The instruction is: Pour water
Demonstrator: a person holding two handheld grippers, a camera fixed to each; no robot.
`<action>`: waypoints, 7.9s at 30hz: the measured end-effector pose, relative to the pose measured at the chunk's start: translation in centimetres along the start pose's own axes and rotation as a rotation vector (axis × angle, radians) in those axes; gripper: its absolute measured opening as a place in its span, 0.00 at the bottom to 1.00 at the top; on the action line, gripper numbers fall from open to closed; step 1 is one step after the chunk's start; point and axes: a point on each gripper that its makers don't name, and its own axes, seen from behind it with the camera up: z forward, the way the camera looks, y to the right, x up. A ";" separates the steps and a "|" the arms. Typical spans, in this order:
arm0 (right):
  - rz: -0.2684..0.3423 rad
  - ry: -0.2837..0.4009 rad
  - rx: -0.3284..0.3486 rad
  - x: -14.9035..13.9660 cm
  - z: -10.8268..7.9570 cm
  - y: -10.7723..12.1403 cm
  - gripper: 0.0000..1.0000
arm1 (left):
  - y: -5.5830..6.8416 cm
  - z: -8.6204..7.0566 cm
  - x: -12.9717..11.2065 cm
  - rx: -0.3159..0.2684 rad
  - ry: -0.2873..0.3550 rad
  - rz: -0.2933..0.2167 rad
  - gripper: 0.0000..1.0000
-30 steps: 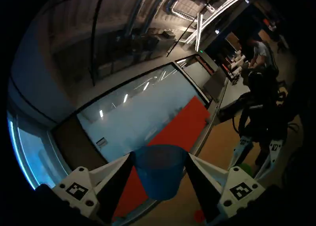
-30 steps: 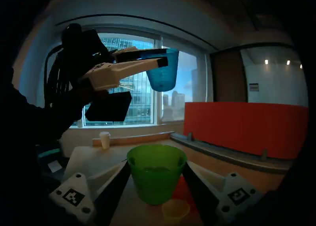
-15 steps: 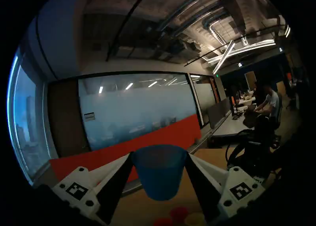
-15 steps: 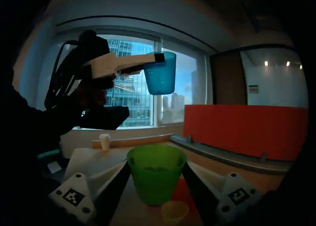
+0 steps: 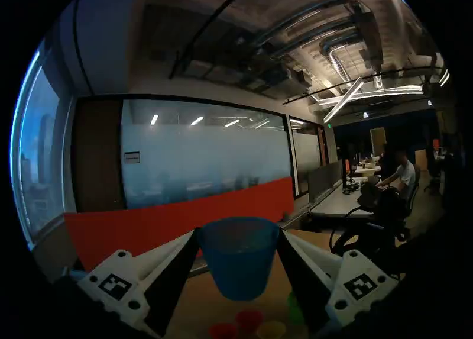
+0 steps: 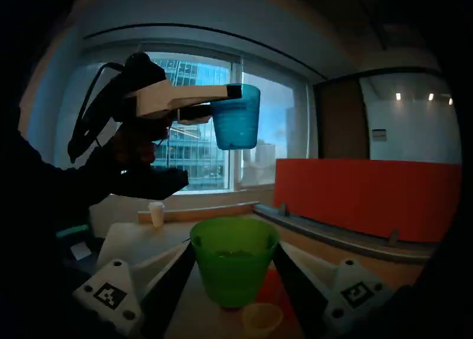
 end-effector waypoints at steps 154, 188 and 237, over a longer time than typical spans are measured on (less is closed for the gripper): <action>0.015 -0.491 -0.078 -15.0 -7.7 4.1 0.90 | 1.7 -14.0 -39.4 -0.089 -0.753 -0.013 0.98; 0.081 -0.574 -0.068 -23.1 -7.8 2.0 0.90 | 2.0 -16.6 -39.5 -0.071 -0.770 -0.029 0.98; 0.074 -0.539 -0.272 -21.1 -16.2 2.5 1.00 | -0.5 -21.1 -37.0 0.108 -0.688 -0.087 0.98</action>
